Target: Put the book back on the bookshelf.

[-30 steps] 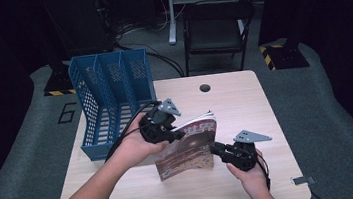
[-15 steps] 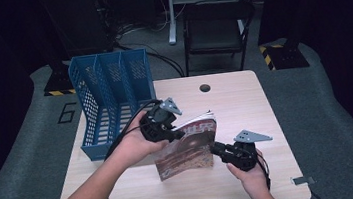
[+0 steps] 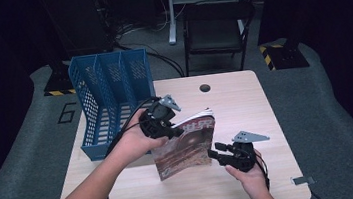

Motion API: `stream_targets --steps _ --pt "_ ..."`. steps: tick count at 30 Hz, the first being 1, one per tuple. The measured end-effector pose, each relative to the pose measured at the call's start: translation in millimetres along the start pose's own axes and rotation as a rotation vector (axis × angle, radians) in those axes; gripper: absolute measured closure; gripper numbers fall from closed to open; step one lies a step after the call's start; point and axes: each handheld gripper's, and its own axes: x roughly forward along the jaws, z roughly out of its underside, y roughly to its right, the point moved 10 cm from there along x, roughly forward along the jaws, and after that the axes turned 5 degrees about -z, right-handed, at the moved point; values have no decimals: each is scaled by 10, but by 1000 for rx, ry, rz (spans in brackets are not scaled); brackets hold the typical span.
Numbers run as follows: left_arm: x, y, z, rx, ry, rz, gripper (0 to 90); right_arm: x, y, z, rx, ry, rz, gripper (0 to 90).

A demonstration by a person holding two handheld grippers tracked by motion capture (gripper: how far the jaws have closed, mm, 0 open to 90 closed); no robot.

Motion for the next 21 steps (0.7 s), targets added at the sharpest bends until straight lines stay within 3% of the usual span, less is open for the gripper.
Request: stream_targets --steps 21 --pt "-183 -127 -58 -32 15 -42 836 6 61 30 27 -3 16 483"
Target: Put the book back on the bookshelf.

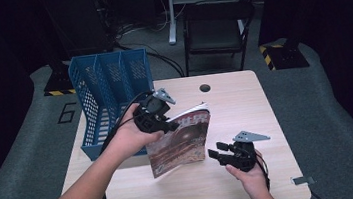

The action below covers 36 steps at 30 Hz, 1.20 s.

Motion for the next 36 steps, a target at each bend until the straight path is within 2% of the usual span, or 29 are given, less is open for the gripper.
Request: stream_targets --steps 19,24,33,36 --pt "-273 -155 -96 -33 23 -26 836 11 18 20 2 -11 4 486" --pt "-305 -184 -121 -50 31 -35 836 15 17 23 8 -11 4 487" --pt "-386 -251 -188 -57 36 -48 836 19 14 28 7 -12 -6 487" --pt "-413 -277 -223 -59 38 -55 836 28 25 39 12 -18 5 489"
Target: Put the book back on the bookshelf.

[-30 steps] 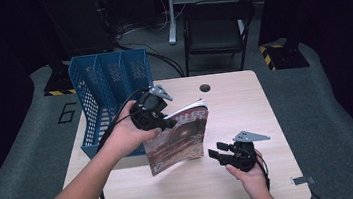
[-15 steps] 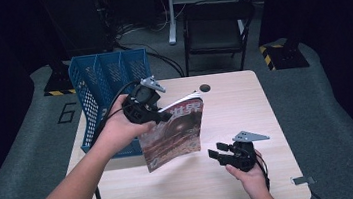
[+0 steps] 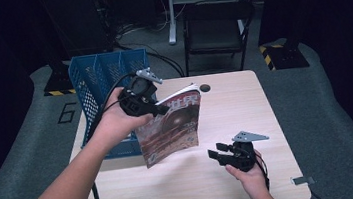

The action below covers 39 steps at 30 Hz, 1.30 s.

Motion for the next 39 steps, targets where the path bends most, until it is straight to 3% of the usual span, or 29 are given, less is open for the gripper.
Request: stream_targets --steps 25,39 --pt "-189 -141 -191 -29 21 -41 836 1 31 3 7 1 3 491" --pt "-316 -241 -229 -74 33 -68 836 -14 37 0 19 5 -6 493"
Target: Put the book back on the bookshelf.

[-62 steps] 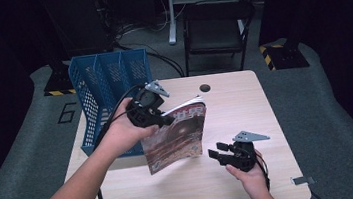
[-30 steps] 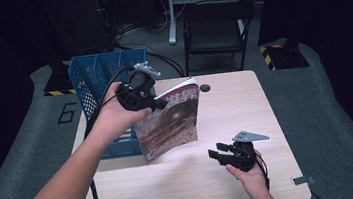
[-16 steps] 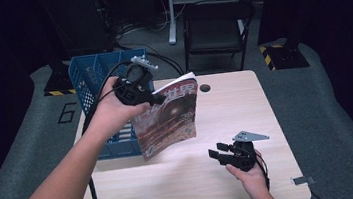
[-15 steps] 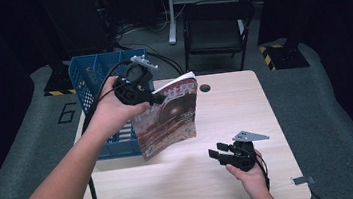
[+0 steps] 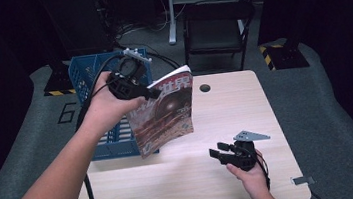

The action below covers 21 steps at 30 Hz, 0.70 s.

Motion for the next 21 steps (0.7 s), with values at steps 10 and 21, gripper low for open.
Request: stream_targets --steps 10,21 --pt "-108 -248 7 -42 6 -45 836 -1 21 -11 -1 11 15 494" --pt "-225 -498 68 -98 2 -83 836 5 14 1 -6 5 9 494"
